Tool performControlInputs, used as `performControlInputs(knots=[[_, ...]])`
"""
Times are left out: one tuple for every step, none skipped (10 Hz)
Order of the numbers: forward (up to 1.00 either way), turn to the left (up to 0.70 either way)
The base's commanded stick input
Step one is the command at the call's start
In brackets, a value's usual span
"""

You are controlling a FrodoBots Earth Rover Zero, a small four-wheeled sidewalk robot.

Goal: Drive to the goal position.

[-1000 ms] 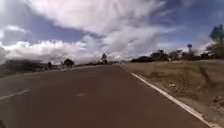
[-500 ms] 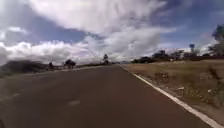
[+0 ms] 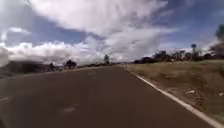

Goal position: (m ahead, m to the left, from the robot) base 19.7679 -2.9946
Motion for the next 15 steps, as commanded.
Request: performControlInputs(knots=[[0.70, 0.00], [0.70, 0.00], [0.70, 0.00], [0.70, 0.00], [0.70, 0.00], [0.70, 0.00], [0.70, 0.00], [0.70, 0.00], [0.70, 0.00], [0.70, 0.00], [0.70, 0.00], [0.70, 0.00], [0.70, 0.00], [0.70, 0.00], [0.70, 0.00]])
